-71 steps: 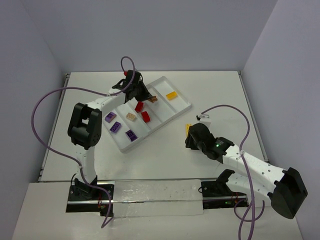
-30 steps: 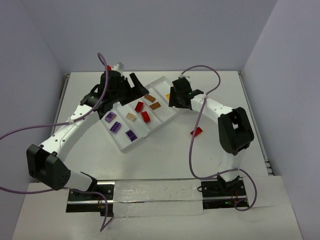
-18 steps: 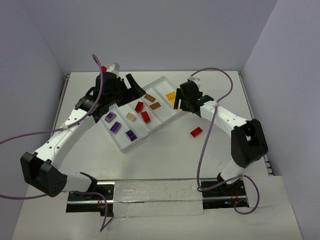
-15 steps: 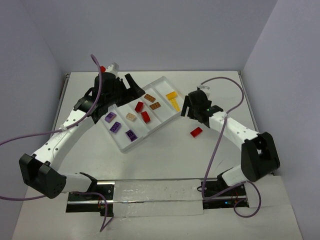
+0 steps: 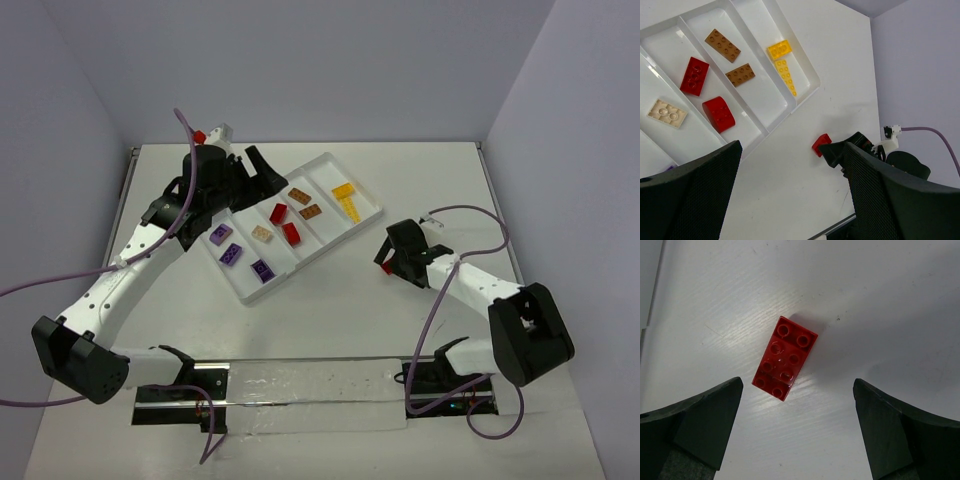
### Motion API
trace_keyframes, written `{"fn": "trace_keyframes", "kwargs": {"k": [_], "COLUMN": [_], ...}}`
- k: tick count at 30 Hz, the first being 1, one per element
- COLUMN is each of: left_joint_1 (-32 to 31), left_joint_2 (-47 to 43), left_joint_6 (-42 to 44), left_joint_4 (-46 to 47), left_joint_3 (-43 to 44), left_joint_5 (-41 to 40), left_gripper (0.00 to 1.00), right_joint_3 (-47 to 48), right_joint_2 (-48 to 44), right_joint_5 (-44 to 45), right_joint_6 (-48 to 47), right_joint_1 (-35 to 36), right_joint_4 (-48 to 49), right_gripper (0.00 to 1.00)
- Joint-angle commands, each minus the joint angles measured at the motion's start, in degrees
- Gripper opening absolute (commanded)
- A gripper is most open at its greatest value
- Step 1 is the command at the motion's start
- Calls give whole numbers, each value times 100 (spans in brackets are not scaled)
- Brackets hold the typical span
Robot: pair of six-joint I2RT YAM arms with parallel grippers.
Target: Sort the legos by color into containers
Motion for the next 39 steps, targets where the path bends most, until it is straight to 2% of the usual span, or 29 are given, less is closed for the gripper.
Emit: {"fn": "trace_keyframes", "kwargs": {"k": [1,4,8,11,15,22,28,34,39], "left_joint_1": [-34,-34,-34,-34,-34,-34,-34,-20,-25], "left_joint_2": [-107,-87,-93,-56,-45,-52,-69,-189,-309], "left_joint_6": [79,79,93,79,60,30,-59,-70,-39], "left_joint_4": [116,120,63,64,116,83,60,-26,-196], "left_joint_3": [-25,-6,13,-3,-9,8,-21,11,54], "left_joint_5": [-73,-68,-102,-98,-43,-102,-114,-354,-461], "left_gripper": [90,90,90,90,90,90,90,90,90], "right_joint_3": [-21,64,200,318,377,469,982,2199,2855], "right_joint_2": [68,374,678,770,757,60,-136,1001,1846], "right_joint_5": [48,-20,49,257,417,273,-259,-394,-827], "right_joint_6": [407,310,192,127,58,-324,-852,-1091,-1087], "right_joint_1": [-2,-2,7,16,10,259,892,1581,1797], "right_joint_4": [531,729,919,869,765,720,910,936,1127], "right_gripper": [99,95,80,60,39,18,18,20,22]}}
